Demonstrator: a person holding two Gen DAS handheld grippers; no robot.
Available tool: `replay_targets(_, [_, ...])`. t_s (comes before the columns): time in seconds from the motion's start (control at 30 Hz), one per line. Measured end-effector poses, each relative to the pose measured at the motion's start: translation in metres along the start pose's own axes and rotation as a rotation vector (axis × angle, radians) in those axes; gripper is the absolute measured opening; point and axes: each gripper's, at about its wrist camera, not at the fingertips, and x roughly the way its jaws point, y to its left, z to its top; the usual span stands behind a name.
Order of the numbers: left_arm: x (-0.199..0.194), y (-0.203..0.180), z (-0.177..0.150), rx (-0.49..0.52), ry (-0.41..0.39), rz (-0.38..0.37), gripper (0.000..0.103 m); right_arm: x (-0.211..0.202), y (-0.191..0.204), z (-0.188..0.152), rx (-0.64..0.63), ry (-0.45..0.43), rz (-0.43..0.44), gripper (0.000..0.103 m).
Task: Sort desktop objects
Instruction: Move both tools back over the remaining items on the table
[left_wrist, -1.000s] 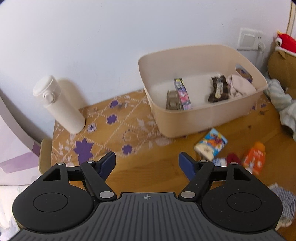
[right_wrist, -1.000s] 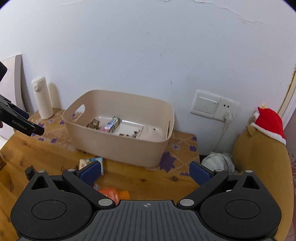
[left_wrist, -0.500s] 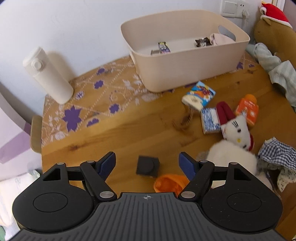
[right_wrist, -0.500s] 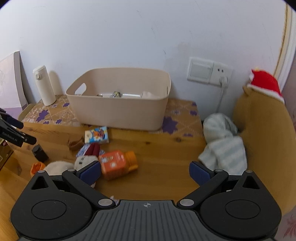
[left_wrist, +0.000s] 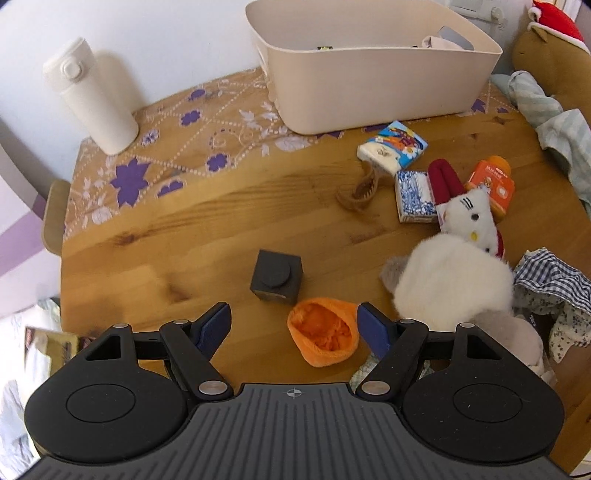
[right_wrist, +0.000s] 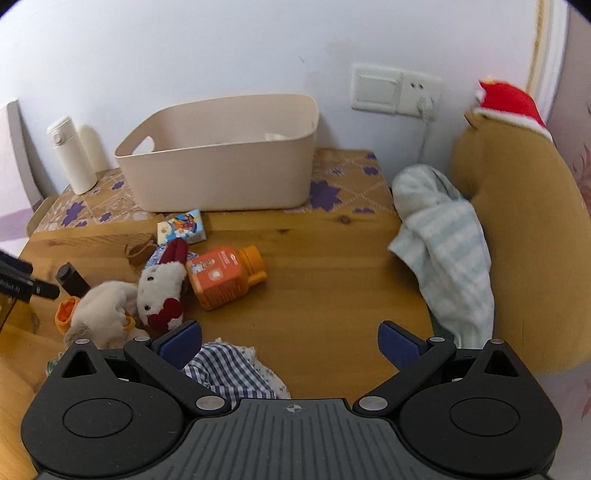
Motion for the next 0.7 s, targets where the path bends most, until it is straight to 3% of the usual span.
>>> replay_targets(0.33, [0.014, 0.008, -0.005, -0.034, 0.017, 0.003, 0.077, 0.013, 0.002, -0.009, 0.062, 0.054, 0.003, 0.103])
replay_targets(0.7, [0.03, 0.017, -0.002, -0.09, 0.026, 0.0, 0.077, 0.025, 0.019, -0.022, 0.025, 0.112, 0.011, 0.103])
